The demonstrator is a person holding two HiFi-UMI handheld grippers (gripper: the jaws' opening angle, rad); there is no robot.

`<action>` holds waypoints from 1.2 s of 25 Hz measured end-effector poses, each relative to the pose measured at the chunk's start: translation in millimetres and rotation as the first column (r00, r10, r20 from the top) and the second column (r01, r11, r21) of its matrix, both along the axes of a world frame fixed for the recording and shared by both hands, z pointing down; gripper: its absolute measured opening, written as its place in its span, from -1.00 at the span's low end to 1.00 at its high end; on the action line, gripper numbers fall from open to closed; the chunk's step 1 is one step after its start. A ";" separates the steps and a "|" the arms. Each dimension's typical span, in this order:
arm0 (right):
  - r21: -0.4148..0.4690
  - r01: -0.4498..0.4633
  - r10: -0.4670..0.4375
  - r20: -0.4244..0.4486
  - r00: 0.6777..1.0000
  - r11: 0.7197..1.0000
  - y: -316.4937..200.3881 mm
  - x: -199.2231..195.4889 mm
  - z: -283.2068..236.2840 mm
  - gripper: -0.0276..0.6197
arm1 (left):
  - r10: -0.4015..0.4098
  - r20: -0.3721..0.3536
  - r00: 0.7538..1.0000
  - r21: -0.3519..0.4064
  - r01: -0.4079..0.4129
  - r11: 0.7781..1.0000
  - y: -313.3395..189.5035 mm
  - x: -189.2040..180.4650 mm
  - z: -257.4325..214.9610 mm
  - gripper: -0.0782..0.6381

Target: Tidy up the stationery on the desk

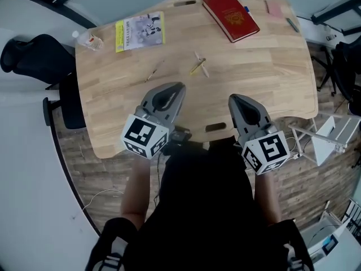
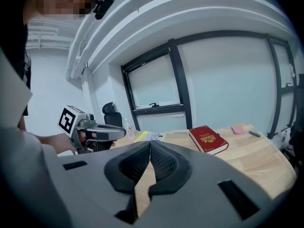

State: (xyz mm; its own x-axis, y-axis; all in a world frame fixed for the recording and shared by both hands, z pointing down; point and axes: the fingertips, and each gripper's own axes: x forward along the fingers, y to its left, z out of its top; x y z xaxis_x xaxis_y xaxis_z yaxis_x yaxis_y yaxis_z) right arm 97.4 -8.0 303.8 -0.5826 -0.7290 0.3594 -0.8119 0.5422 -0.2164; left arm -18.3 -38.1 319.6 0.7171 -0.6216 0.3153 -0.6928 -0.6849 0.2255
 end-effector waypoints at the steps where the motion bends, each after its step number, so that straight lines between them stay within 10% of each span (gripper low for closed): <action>1: -0.009 -0.004 0.004 0.001 1.000 1.000 -2.1 -0.2 1.6 -0.85 | 0.001 0.004 1.000 -0.014 -0.001 1.000 -4.7 0.6 7.4 -0.68; 11: -0.120 -0.008 0.004 -0.039 0.999 0.993 -23.7 1.9 39.8 -0.85 | 0.073 0.013 0.997 -0.171 -0.070 0.983 -43.8 23.4 90.0 -0.68; 30: -0.234 -0.047 0.039 -0.040 0.998 0.971 -32.1 5.5 100.0 -0.85 | 0.151 0.250 0.956 -0.326 -0.064 0.943 -91.3 42.8 265.3 -0.43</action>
State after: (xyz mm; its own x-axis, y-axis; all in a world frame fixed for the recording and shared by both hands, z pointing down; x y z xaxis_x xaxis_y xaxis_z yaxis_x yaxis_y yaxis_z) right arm 102.9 -40.0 403.8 -0.5366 -0.6460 0.5428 -0.8427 0.4436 -0.3051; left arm 24.5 -129.4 584.9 0.6359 -0.3849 0.6690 -0.6831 -0.6841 0.2557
